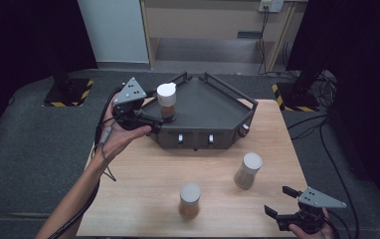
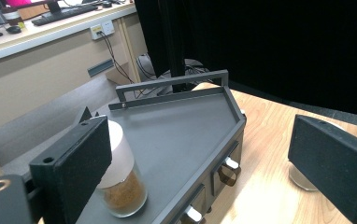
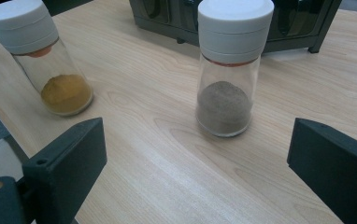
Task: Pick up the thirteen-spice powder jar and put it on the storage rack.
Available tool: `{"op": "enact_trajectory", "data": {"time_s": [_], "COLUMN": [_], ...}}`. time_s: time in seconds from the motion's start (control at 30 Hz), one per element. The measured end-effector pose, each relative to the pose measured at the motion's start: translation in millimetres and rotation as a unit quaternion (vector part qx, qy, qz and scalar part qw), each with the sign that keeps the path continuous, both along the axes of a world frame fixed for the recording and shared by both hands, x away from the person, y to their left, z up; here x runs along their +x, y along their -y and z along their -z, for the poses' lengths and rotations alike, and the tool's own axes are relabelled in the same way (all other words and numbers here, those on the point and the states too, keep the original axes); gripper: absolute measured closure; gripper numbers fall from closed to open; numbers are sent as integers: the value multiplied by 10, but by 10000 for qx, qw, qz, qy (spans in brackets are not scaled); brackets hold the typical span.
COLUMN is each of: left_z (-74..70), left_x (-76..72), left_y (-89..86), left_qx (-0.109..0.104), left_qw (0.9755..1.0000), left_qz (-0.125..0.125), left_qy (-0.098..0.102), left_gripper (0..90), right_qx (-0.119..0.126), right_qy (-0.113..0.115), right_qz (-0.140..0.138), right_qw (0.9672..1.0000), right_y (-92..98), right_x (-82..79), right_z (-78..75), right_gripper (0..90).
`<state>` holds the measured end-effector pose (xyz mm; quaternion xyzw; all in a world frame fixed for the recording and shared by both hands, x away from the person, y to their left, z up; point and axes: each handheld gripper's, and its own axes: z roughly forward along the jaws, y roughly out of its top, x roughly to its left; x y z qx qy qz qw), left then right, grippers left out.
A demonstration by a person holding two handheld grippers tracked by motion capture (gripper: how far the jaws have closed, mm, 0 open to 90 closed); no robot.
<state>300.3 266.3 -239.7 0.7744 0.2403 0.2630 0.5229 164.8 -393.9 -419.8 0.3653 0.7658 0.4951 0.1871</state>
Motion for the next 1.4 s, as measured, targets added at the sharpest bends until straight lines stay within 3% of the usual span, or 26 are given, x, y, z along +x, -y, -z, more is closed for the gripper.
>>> {"op": "enact_trajectory", "data": {"time_s": [0.57, 0.77, 1.1, 1.4], "left_z": [205, 334, 568, 697], "left_x": [-248, -350, -402, -540], "left_y": [-177, -257, -369, -441], "left_qx": [-90, -147, -235, -216], "left_qw": [9999, 9999, 9995, 9996], "left_qz": [83, 38, 76, 63], "left_qy": [4, -39, -198, -146], "left_gripper": [53, 53, 49, 49], "right_qx": [-28, -59, -118, -123], "right_qy": [-6, -3, 11, 21], "right_qz": [0, -4, -1, -10], "right_qw": [10000, 10000, 9999, 9999], "right_y": [-11, -20, -38, -39], "right_x": [-1, 0, -4, -5], "right_z": [-6, -9, -17, -16], "right_gripper": [54, 55, 55, 55]}}
